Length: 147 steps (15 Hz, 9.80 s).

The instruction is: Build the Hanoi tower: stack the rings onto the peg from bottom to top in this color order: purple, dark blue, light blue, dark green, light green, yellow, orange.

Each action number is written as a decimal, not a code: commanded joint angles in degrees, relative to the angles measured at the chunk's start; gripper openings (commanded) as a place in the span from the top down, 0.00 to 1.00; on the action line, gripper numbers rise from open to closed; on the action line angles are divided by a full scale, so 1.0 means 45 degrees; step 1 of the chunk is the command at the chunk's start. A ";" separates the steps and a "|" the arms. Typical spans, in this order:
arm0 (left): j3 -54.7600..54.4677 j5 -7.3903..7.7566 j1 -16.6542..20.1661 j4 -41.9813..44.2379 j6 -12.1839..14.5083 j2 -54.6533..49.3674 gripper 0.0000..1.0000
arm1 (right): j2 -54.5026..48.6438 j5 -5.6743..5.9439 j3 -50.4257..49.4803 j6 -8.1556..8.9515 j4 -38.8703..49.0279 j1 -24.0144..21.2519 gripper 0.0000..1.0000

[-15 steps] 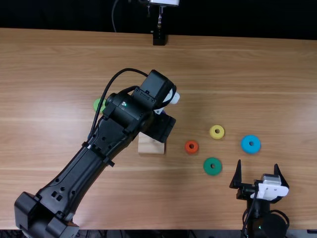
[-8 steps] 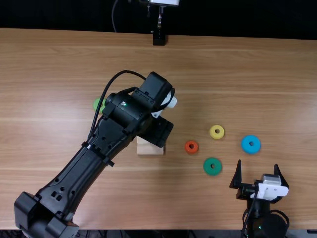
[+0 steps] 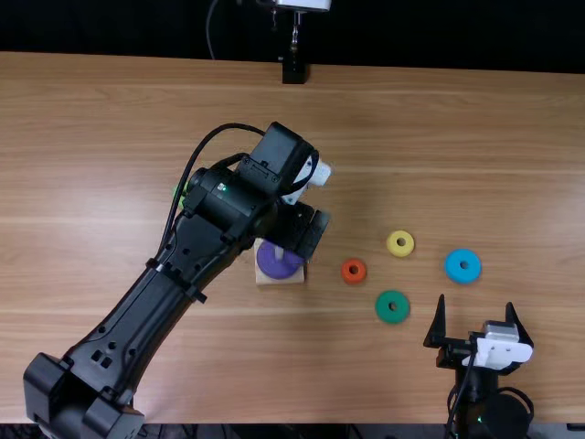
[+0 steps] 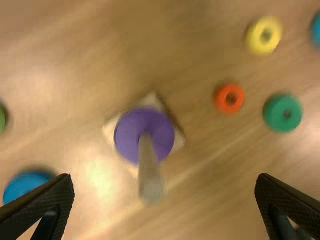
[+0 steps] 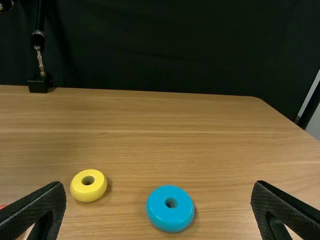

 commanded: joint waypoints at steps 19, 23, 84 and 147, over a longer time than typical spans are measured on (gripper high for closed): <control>-0.9296 -0.1718 0.5056 0.4905 0.1221 -0.3765 0.00 | -0.0085 0.0073 -0.0127 0.0128 -0.0188 -0.0095 0.00; -0.9863 -0.1718 0.5192 0.4928 0.2182 -0.3589 0.00 | -0.0085 0.0073 -0.0127 0.0128 -0.0188 -0.0095 0.00; -0.5937 -0.1835 0.3767 0.2022 0.0190 -0.1714 1.00 | -0.0085 0.0073 -0.0127 0.0128 -0.0188 -0.0095 0.00; -0.0175 -0.1718 -0.0745 -0.1845 -0.3326 0.0200 1.00 | -0.0085 0.0073 -0.0127 0.0128 -0.0188 -0.0095 0.00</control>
